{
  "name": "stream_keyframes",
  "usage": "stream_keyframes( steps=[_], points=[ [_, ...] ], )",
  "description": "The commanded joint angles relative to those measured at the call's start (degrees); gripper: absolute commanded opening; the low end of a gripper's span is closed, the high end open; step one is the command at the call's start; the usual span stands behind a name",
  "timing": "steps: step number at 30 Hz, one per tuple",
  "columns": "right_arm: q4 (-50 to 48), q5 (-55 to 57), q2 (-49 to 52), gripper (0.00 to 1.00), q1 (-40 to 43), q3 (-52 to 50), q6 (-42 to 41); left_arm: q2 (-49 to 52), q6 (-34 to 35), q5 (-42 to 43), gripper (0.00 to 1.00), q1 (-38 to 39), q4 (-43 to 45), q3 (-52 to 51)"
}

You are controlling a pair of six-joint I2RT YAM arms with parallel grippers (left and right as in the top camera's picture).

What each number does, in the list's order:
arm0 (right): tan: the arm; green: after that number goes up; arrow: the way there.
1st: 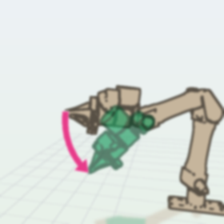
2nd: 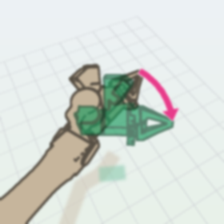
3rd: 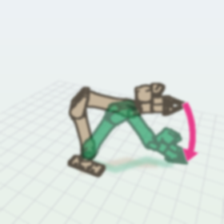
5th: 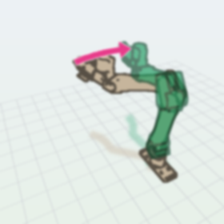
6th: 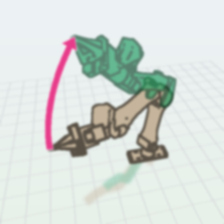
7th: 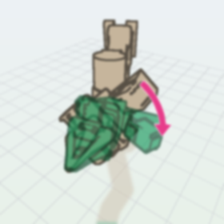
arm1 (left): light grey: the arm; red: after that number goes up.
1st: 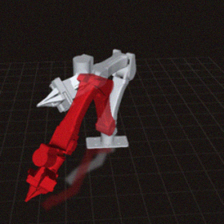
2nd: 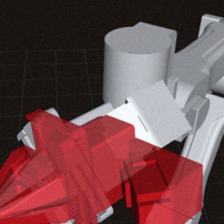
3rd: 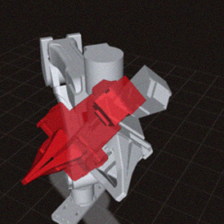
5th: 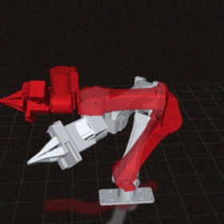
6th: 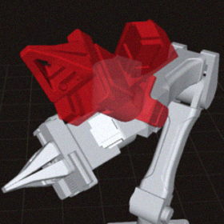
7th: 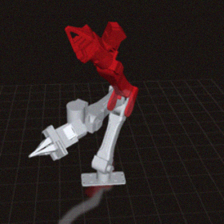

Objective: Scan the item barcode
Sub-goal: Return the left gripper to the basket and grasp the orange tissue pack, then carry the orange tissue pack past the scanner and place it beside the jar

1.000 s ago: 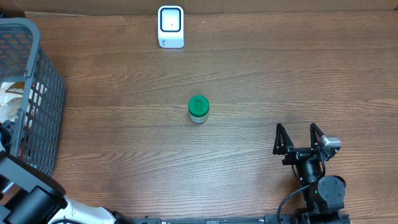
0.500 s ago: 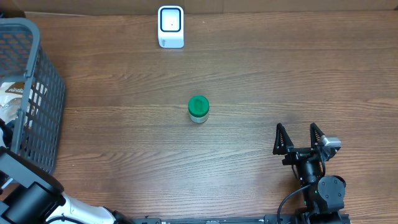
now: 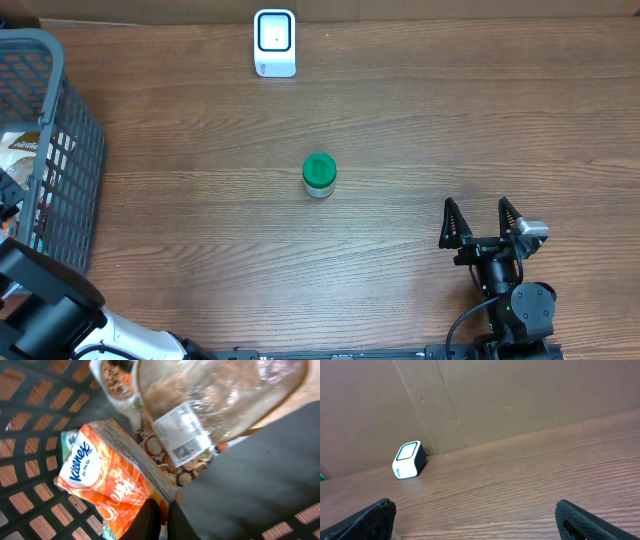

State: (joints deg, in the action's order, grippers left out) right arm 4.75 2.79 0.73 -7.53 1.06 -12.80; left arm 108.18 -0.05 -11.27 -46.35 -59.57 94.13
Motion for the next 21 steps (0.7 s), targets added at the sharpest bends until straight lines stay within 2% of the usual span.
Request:
stream_keyframes(
  steps=[1,7,11,16,21],
  points=[
    [-0.2,-0.4,-0.6,1.00,0.2,-0.6,0.9,0.4,-1.7,0.8,0.04,1.0,-0.9,0.8],
    [-0.2,-0.4,-0.6,1.00,0.2,-0.6,0.9,0.4,-1.7,0.8,0.04,1.8,-1.7,1.8],
    [-0.2,-0.4,-0.6,1.00,0.2,-0.6,0.9,0.4,-1.2,0.8,0.04,3.2,-4.3,6.3],
    [-0.2,-0.4,-0.6,1.00,0.2,-0.6,0.9,0.4,0.6,0.9,0.04,6.9,-9.5,17.6],
    [-0.2,-0.4,-0.6,1.00,0.2,-0.6,0.9,0.4,2.2,3.3,0.04,13.7,-15.5,33.1]
  ],
)
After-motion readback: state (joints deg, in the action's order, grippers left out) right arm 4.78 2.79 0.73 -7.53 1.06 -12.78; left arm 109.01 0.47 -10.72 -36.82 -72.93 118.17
